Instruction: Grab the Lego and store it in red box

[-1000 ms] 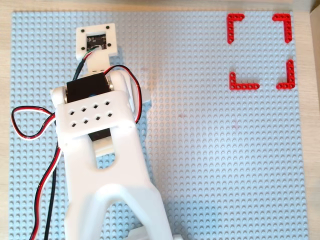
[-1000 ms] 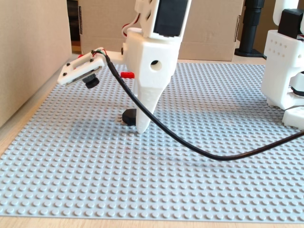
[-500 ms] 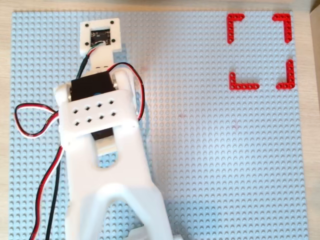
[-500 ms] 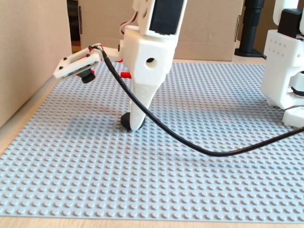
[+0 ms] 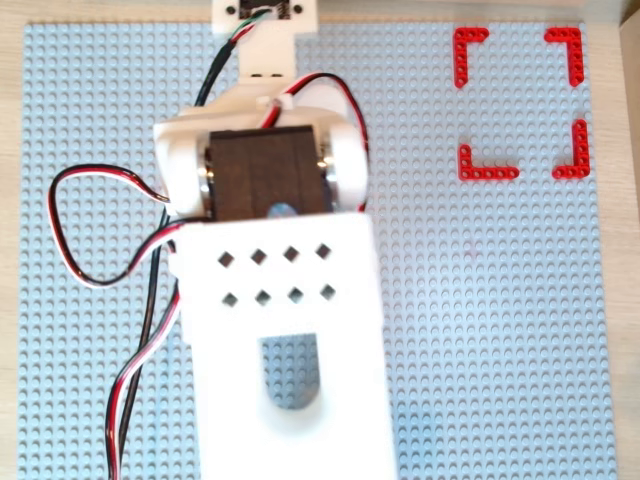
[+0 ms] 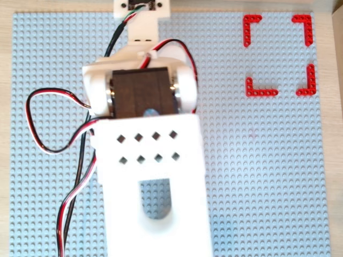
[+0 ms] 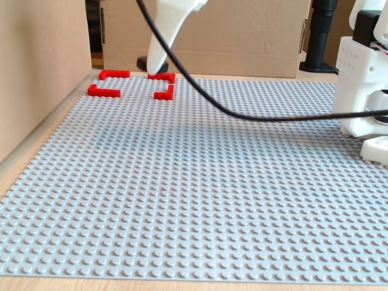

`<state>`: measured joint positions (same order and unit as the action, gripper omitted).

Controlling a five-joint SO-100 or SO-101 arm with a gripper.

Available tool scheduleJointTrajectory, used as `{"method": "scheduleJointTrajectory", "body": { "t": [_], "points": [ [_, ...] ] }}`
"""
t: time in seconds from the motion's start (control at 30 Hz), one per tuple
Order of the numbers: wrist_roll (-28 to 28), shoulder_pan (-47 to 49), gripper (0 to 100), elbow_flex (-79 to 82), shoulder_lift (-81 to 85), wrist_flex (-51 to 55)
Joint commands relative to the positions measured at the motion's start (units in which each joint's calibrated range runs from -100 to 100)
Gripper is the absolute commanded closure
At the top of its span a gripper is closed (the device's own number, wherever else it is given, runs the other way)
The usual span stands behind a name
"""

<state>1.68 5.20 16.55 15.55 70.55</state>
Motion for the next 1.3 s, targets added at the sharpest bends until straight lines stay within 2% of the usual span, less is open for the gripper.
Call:
{"method": "scheduleJointTrajectory", "body": {
  "t": [0.0, 0.2, 0.43, 0.6, 0.8, 1.1, 1.27],
  "points": [
    [0.61, -4.27, 99, -5.73, 8.09, 3.48],
    [0.87, -13.57, 98, -3.73, 9.79, -0.38],
    [0.87, -20.27, 98, 8.0, 9.7, -18.45],
    [0.87, -20.94, 99, 19.0, 7.58, -32.48],
    [0.87, -21.02, 99, 23.63, 0.8, -44.41],
    [0.92, -25.63, 99, 22.91, -10.47, -55.2],
    [0.92, -26.45, 98, 22.73, -13.35, -57.04]
  ]
}}
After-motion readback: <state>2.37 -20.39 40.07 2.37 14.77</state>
